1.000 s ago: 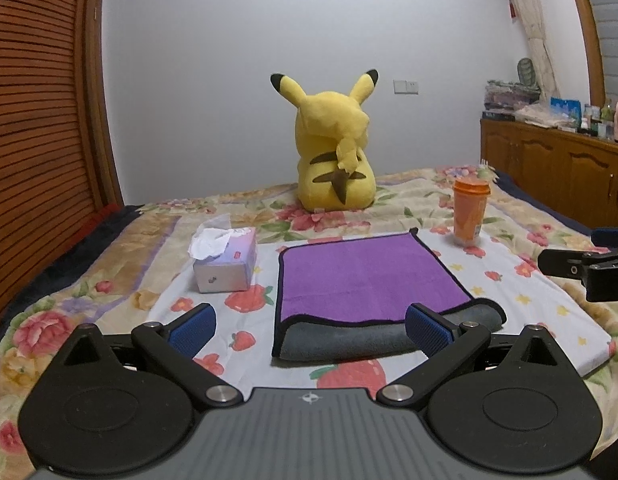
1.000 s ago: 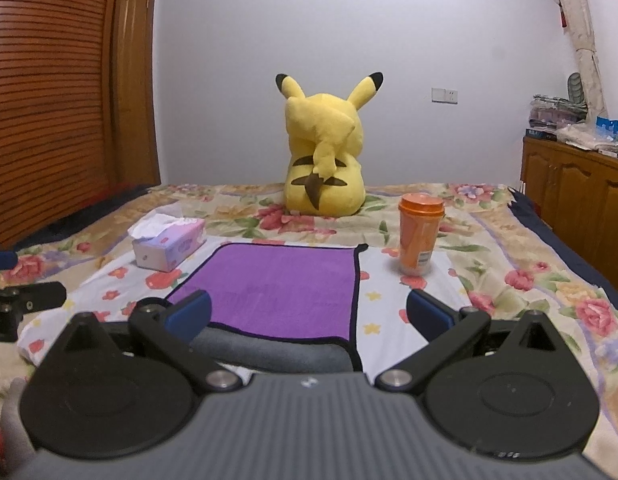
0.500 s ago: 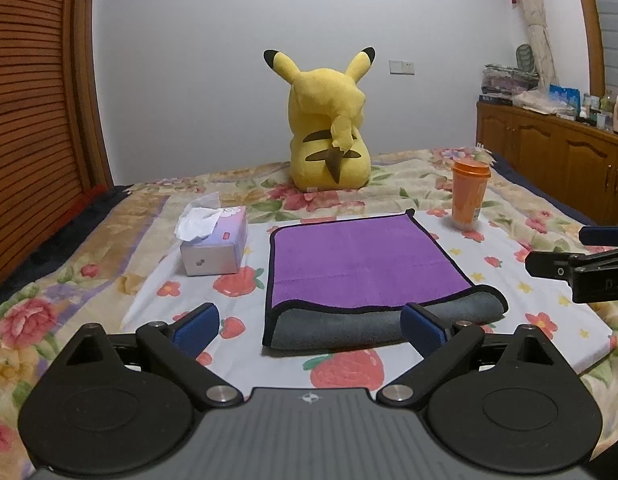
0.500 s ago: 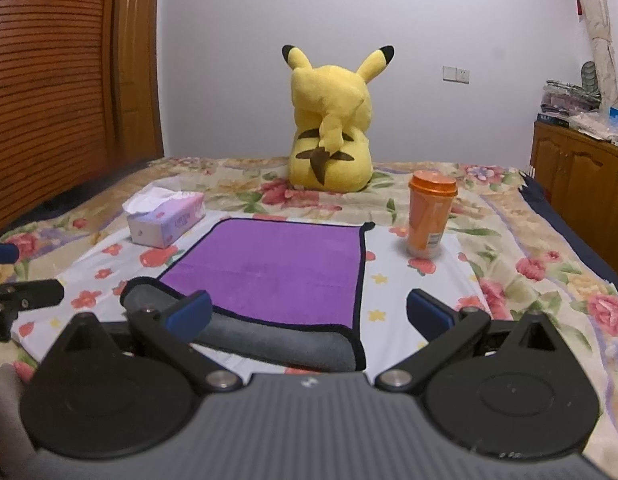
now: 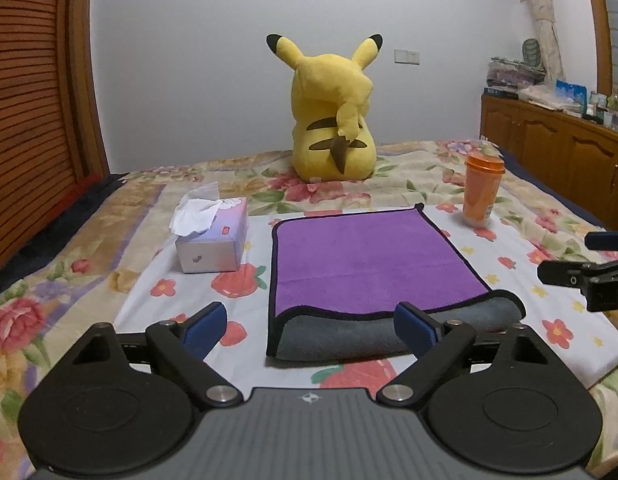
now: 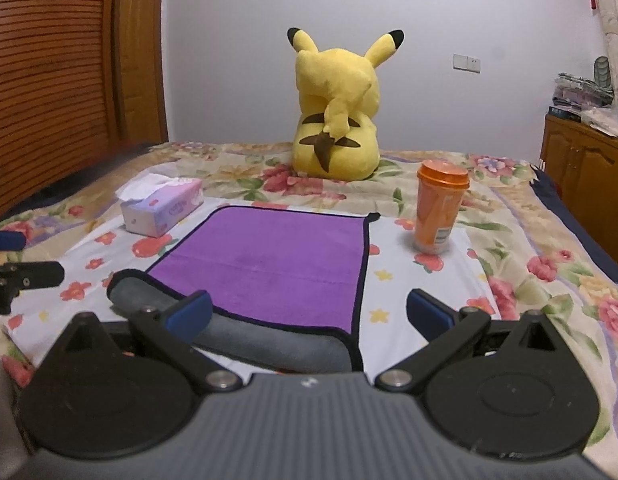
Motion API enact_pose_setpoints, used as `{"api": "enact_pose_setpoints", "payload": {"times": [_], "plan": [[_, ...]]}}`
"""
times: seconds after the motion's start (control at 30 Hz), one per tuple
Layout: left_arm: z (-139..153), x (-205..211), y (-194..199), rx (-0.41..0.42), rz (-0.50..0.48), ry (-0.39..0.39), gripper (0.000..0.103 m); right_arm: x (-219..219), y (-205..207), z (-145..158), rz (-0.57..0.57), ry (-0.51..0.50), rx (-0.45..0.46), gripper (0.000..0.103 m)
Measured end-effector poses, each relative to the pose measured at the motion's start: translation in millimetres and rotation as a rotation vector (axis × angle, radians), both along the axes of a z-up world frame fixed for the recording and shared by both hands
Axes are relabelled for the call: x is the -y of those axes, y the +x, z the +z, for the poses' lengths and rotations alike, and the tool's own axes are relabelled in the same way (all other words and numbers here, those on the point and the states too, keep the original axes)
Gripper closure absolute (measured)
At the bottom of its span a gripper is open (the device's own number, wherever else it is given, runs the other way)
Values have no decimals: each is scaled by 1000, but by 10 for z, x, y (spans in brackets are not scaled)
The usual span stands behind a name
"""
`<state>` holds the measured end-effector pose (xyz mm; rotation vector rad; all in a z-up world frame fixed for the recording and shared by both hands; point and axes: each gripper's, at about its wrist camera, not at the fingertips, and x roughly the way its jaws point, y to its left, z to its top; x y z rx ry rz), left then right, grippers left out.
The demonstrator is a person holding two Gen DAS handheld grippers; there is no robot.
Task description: Fold towel
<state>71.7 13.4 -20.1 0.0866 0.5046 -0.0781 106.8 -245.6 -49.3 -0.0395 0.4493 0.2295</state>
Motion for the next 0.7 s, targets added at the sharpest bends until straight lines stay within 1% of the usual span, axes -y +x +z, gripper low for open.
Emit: {"api": "enact_pose_setpoints", "payload": {"times": [0.17,0.33,0.57,0.7], "plan": [[-6,-31,111,-8,-1,-6,9,0,111,-24,17,-9,-15,0],[-30,-42,247,-18,-11,10,11,-16,213,-59,40,-22,-39,0],[-127,-98,479,-59,-22,23,17,-25,377,-118,66,-40,-70,0],[-196,-123,610,-77,-36,29,17,-7,479,-165,71,-37,-95,0]]}}
